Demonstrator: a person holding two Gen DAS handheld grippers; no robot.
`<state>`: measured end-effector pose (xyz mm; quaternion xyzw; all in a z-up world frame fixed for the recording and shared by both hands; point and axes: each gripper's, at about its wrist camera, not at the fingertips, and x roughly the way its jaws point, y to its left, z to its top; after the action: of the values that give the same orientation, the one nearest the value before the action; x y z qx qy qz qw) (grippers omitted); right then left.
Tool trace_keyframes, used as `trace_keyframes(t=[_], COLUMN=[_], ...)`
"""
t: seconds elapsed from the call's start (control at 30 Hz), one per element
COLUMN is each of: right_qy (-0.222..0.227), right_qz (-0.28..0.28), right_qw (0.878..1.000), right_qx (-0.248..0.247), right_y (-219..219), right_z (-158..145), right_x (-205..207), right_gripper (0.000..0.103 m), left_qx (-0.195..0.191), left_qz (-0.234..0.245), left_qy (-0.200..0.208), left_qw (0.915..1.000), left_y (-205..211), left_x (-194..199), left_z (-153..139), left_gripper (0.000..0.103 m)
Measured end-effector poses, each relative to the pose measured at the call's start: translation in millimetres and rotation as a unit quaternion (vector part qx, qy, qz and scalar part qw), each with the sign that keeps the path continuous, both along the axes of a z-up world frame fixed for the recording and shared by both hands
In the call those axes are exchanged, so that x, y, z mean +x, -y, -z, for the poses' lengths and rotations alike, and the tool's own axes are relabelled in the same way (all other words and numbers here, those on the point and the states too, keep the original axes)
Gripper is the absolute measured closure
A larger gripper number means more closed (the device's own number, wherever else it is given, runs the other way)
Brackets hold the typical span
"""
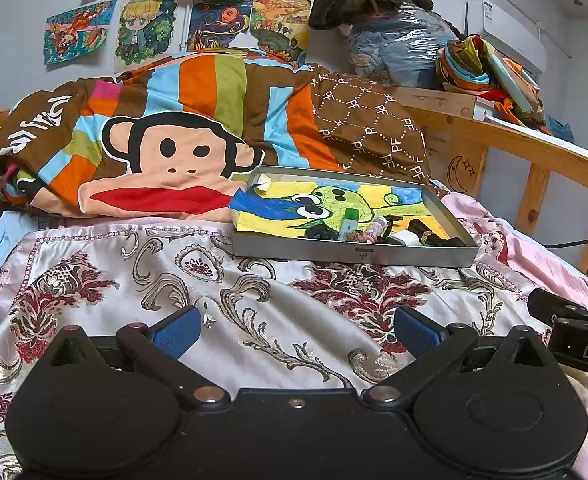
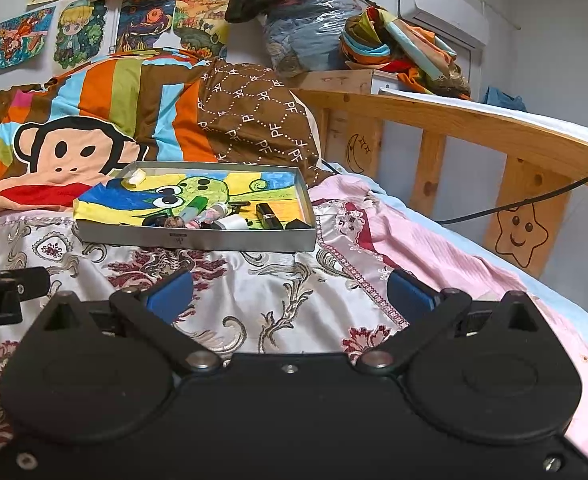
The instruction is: Organize rigid objects
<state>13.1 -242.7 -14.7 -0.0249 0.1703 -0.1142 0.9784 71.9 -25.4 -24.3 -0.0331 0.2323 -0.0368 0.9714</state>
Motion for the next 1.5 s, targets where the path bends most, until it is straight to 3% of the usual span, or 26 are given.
trace_keyframes(t=[1.5], right_qy=[0.003], right_qz=[-0.01], right_qw=[1.0], right_qx=[-0.001], right_y=[1.8], right_z=[-0.6], right_x=[0.2], right_gripper=[0.0], left_qx=[0.001], left_qz=[-0.002], left_qy=[0.0], left_qw=[1.0], left_y=[-0.4], left_x=[0.0], left_z=[-0.2], left_gripper=[0.001])
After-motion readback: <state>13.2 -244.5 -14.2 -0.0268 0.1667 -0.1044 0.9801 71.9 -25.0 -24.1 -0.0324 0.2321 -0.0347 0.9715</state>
